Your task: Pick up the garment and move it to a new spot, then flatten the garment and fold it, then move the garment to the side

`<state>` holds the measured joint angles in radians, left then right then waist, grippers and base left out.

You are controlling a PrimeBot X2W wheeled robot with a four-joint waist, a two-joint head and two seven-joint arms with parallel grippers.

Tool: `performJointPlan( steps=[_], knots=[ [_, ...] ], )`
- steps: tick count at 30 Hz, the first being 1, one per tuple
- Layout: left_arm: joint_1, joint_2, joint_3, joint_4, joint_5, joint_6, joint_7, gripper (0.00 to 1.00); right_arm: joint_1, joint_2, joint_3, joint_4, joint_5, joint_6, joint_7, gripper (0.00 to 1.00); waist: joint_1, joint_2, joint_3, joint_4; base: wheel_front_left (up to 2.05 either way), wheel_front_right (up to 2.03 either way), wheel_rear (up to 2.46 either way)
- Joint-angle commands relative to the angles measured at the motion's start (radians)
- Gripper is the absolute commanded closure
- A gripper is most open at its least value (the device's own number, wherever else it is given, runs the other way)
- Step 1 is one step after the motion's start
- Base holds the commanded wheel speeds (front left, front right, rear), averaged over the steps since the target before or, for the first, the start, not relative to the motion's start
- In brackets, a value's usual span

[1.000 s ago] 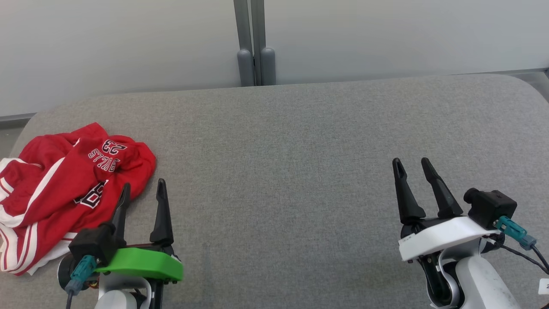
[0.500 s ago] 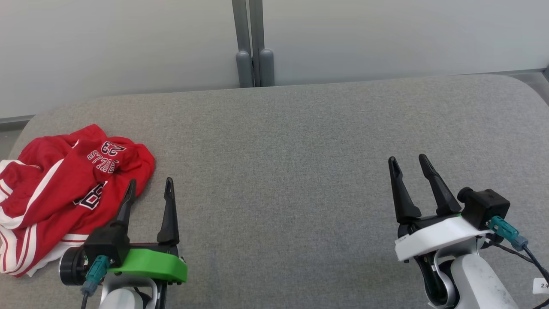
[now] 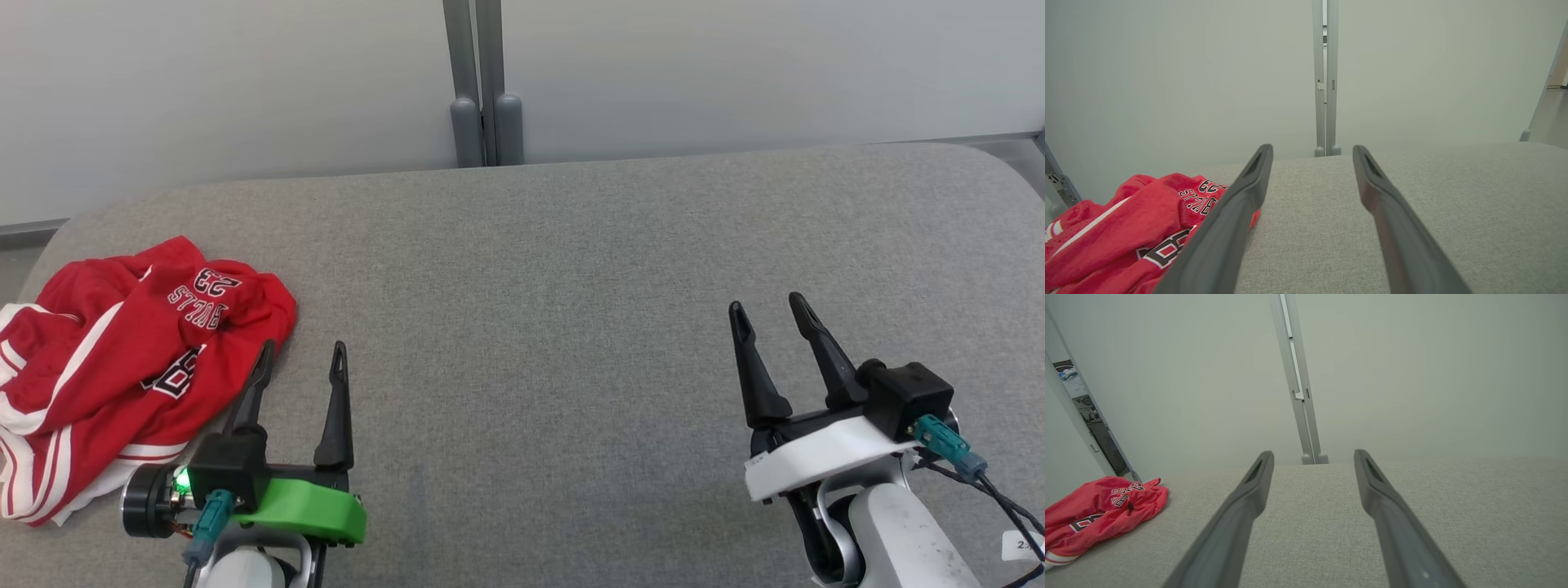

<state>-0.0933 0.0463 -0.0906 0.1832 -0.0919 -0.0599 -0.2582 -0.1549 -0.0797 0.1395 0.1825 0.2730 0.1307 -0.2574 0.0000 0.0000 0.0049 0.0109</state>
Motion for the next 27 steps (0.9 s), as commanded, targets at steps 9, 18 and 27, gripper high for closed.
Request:
performJointPlan(
  steps=[9,18,27],
  knots=[
    [-0.02,0.007,0.006,0.006,-0.001,-0.001,-0.008,0.0,-0.012,-0.001,-0.002,0.01,-0.007,0.0,-0.008,0.0,0.0,0.0,0.004,0.003,0.0,0.0,0.0],
    [-0.022,0.007,0.008,0.012,-0.008,-0.009,-0.008,0.0,-0.015,0.002,-0.004,0.015,-0.001,0.0,-0.008,0.0,0.0,0.0,0.007,0.001,0.0,0.0,0.0],
    [-0.024,0.007,0.008,0.028,-0.019,-0.003,-0.007,0.0,-0.004,0.001,-0.005,0.02,-0.019,0.0,-0.008,0.0,0.0,0.0,0.008,0.036,0.0,0.0,0.0]
  ],
)
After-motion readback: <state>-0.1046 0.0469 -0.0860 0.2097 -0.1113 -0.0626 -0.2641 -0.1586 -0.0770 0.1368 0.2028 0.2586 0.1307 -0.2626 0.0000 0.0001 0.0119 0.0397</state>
